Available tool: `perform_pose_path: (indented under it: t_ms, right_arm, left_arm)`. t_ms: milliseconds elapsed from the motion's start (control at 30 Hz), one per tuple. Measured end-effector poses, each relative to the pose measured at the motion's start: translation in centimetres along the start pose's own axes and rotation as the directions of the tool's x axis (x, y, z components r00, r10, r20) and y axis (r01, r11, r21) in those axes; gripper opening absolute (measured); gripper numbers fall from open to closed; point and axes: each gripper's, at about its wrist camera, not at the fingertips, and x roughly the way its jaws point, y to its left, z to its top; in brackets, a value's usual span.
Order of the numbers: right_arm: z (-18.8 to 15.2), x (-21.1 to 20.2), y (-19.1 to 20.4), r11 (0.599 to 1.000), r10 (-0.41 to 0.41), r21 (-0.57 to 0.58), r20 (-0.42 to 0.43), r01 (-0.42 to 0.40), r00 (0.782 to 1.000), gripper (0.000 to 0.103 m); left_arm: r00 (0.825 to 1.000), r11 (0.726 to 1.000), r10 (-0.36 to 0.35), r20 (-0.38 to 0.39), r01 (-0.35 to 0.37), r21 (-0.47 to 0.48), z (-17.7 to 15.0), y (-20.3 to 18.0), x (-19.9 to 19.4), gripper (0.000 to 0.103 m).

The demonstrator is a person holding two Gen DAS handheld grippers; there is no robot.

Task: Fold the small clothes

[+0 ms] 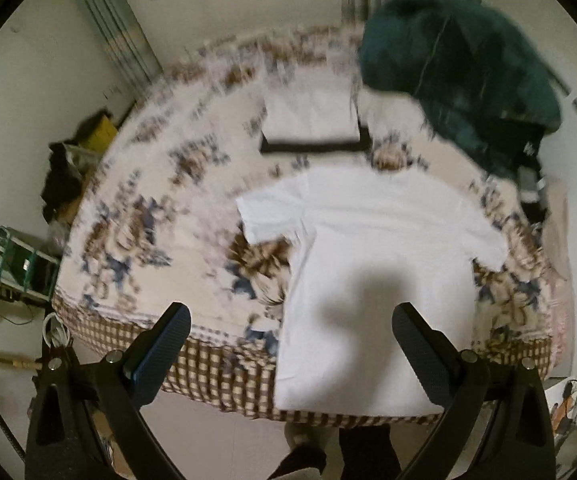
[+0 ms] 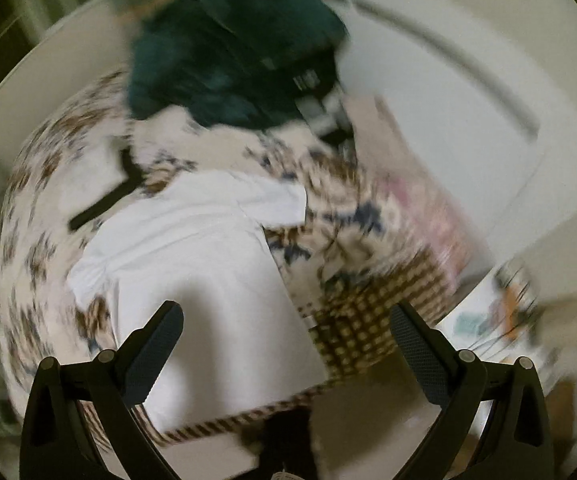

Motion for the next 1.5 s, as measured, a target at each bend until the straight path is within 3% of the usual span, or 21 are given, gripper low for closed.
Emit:
perform_pose_path:
  t_ms: [167, 300, 367, 500, 567, 633, 700, 733, 767, 800, 833, 867, 900, 1000, 1033, 1100, 1167, 1267, 1300, 1367, 1500]
  right_arm:
    - [4.4, 17.4, -4.7, 0.960, 0.095, 0.274, -0.121, -0.059, 0.988, 0.103]
    - [5.7, 31.1, -6.7, 0.893, 0.172, 0.446, -0.199, -0.067, 0.965, 0.103]
    - [5.3, 35.7, -7.1, 0.853, 0.216, 0.517, -0.218, -0.075, 0.952, 0.103]
    - [3.6, 43.3, -7.8, 0.721, 0.312, 0.682, -0.162, -0.123, 0.936, 0.101]
    - [3.0, 44.8, -7.5, 0.673, 0.312, 0.726, -0.104, -0.143, 0.944, 0.101]
    - [2.6, 44.7, -6.6, 0.623, 0.290, 0.757, 0.008, -0.196, 0.957, 0.100]
    - [2.5, 44.4, -5.2, 0.618, 0.253, 0.756, 0.071, -0.218, 0.965, 0.073]
    - [2.6, 44.3, -4.1, 0.632, 0.227, 0.748, 0.069, -0.201, 0.972, 0.049]
    - [2.8, 44.4, -3.2, 0.645, 0.211, 0.740, 0.064, -0.188, 0.975, 0.034]
    - [3.1, 44.2, -1.9, 0.667, 0.189, 0.724, 0.063, -0.175, 0.980, 0.028]
    - [3.3, 44.0, -0.8, 0.690, 0.166, 0.705, 0.067, -0.164, 0.984, 0.010]
    - [3.8, 43.5, 0.7, 0.727, 0.123, 0.673, 0.065, -0.135, 0.990, 0.004]
    - [4.3, 42.9, 1.9, 0.755, 0.094, 0.645, 0.073, -0.119, 0.993, 0.004]
    - [6.1, 40.0, 8.8, 0.911, -0.009, 0.409, 0.135, -0.047, 0.991, 0.003]
    - [6.2, 38.9, 12.6, 0.962, -0.042, 0.272, 0.165, -0.004, 0.985, 0.003]
    - [5.4, 37.6, 20.0, 0.997, -0.076, -0.011, 0.216, 0.080, 0.973, 0.003]
    - [3.0, 37.5, 26.7, 0.953, -0.095, -0.254, 0.272, 0.167, 0.957, 0.003]
    - [-2.2, 39.4, 35.0, 0.806, -0.121, -0.519, 0.327, 0.285, 0.937, 0.003]
    - [-4.3, 41.0, 37.6, 0.739, -0.136, -0.590, 0.342, 0.325, 0.930, 0.003]
    - [-6.9, 43.4, 40.0, 0.664, -0.185, -0.664, 0.301, 0.344, 0.936, 0.003]
    - [-10.5, 44.6, 41.0, 0.599, -0.211, -0.736, 0.234, 0.315, 0.949, 0.009]
  left_arm:
    - [0.989, 0.997, 0.074, -0.126, -0.074, 0.007, 2.1, -4.1, 12.0, 0.103]
    - [0.974, 0.997, 0.075, -0.214, -0.080, -0.015, 3.3, -6.0, 21.3, 0.103]
    - [0.961, 0.996, 0.080, -0.264, -0.088, -0.019, 3.6, -6.4, 25.5, 0.103]
    - [0.947, 0.995, 0.064, -0.314, -0.085, -0.052, 4.5, -6.5, 32.2, 0.103]
    - [0.944, 0.996, 0.045, -0.327, -0.067, -0.055, 5.0, -6.8, 34.8, 0.103]
    - [0.943, 0.998, 0.024, -0.333, -0.044, -0.053, 5.3, -7.0, 36.4, 0.103]
    - [0.945, 0.998, 0.015, -0.328, -0.031, -0.046, 5.6, -7.0, 37.1, 0.103]
    - [0.947, 0.999, 0.012, -0.321, -0.027, -0.044, 5.6, -6.7, 37.1, 0.103]
    - [0.949, 0.999, 0.008, -0.315, -0.024, -0.045, 5.7, -6.4, 36.9, 0.103]
    - [0.951, 0.999, 0.005, -0.309, -0.020, -0.047, 5.7, -6.0, 36.7, 0.103]
    - [0.954, 0.999, 0.001, -0.301, -0.018, -0.051, 5.7, -5.6, 36.4, 0.103]
    - [0.957, 0.998, -0.001, -0.291, -0.016, -0.057, 5.7, -4.9, 36.0, 0.103]
    - [0.959, 0.998, -0.004, -0.283, -0.014, -0.062, 5.7, -4.3, 35.6, 0.103]
    - [0.965, 0.997, -0.004, -0.261, -0.017, -0.080, 5.5, -2.5, 34.5, 0.103]
    - [0.966, 0.996, -0.001, -0.257, -0.023, -0.091, 5.2, -1.5, 34.1, 0.103]
    - [0.968, 0.992, 0.001, -0.250, -0.033, -0.123, 5.1, -0.5, 33.6, 0.103]
    - [0.969, 0.986, 0.018, -0.246, -0.058, -0.155, 4.4, 1.2, 33.2, 0.103]
    - [0.964, 0.975, 0.045, -0.264, -0.101, -0.200, 3.7, 4.1, 33.8, 0.103]
    - [0.961, 0.971, 0.053, -0.272, -0.113, -0.210, 3.4, 4.9, 34.1, 0.103]
    - [0.951, 0.964, 0.064, -0.303, -0.137, -0.228, 2.5, 7.2, 35.2, 0.103]
    - [0.936, 0.951, 0.062, -0.345, -0.160, -0.265, 0.7, 10.5, 36.6, 0.103]
